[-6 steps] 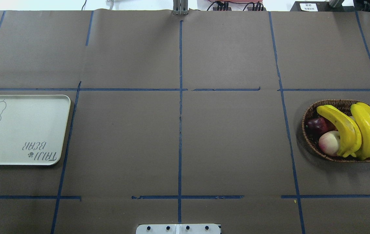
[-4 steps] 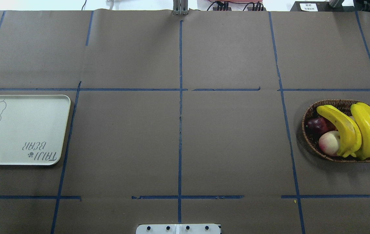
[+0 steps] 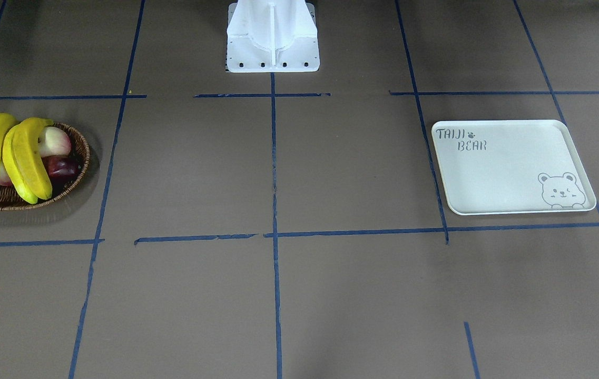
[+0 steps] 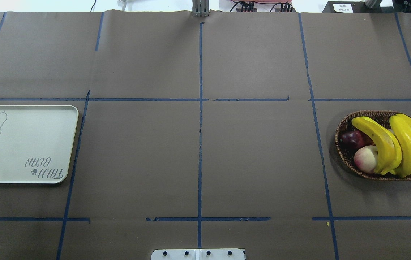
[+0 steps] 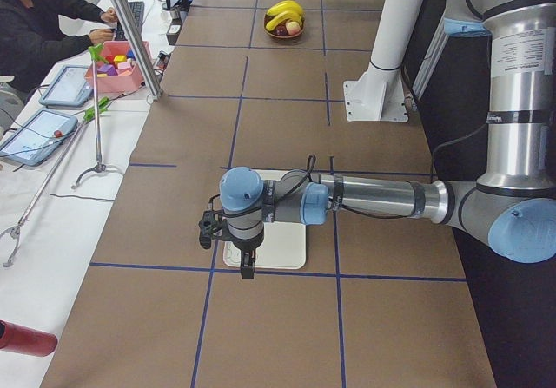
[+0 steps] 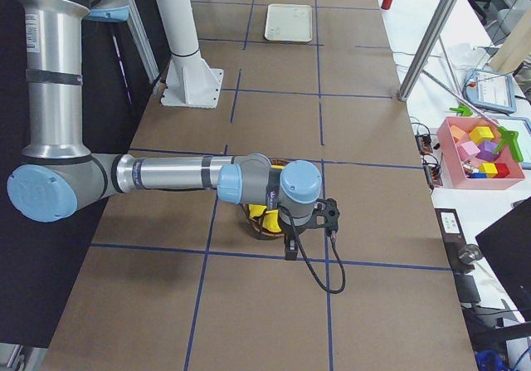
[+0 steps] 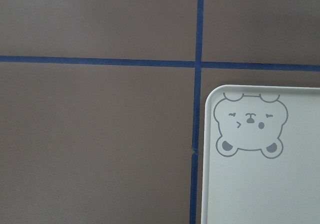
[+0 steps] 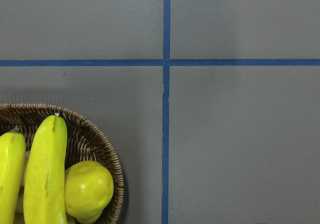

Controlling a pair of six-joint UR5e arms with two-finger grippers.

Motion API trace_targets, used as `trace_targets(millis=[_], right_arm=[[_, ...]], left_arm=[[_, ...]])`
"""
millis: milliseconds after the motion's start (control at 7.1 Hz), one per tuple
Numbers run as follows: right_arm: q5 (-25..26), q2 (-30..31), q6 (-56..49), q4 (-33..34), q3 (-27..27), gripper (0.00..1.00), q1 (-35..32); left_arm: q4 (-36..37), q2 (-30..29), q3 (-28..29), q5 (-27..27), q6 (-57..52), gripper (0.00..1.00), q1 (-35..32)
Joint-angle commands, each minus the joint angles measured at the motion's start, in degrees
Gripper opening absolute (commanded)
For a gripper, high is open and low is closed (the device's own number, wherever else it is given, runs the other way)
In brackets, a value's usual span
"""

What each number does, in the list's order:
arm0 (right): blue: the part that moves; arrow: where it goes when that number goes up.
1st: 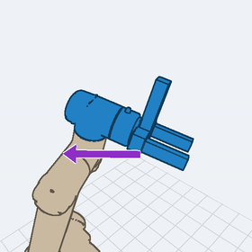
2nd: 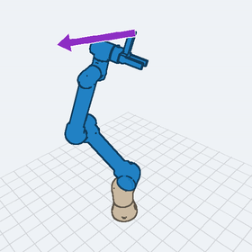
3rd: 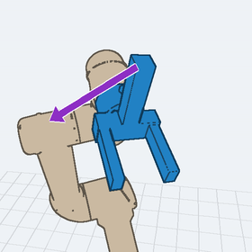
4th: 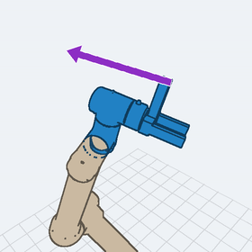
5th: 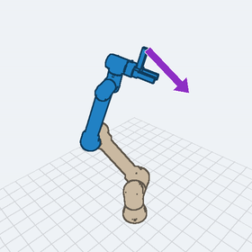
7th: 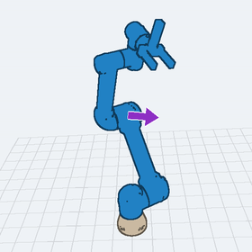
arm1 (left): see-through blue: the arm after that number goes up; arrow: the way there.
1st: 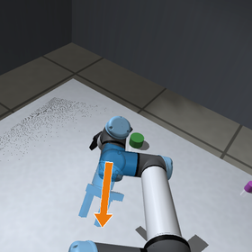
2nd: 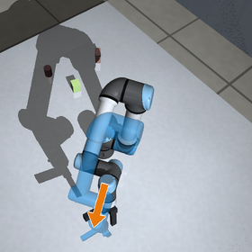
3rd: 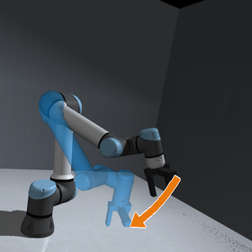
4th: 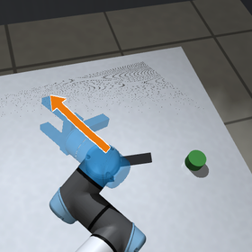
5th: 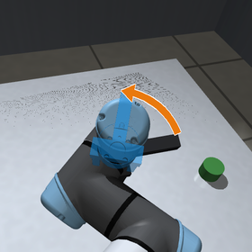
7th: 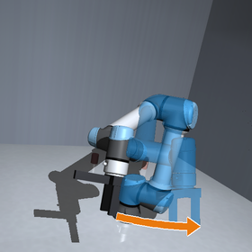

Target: Transfer all bananas from basket to plate

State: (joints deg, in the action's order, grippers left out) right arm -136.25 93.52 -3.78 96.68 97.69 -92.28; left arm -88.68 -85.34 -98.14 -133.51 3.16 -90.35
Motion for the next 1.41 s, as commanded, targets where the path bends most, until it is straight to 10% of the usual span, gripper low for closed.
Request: trace_targets(millis=[0, 1268], right_arm=[[-0.07, 0.0, 0.09, 0.0, 0.04, 1.0, 0.0], [-0.42, -0.62, 0.26, 0.0, 0.3, 1.0, 0.09]], left_arm=[[0.0, 0.0, 0.14, 0.0, 0.0, 1.0, 0.0], [-0.61, -0.87, -3.97, 0.0, 0.0, 1.0, 0.35]])
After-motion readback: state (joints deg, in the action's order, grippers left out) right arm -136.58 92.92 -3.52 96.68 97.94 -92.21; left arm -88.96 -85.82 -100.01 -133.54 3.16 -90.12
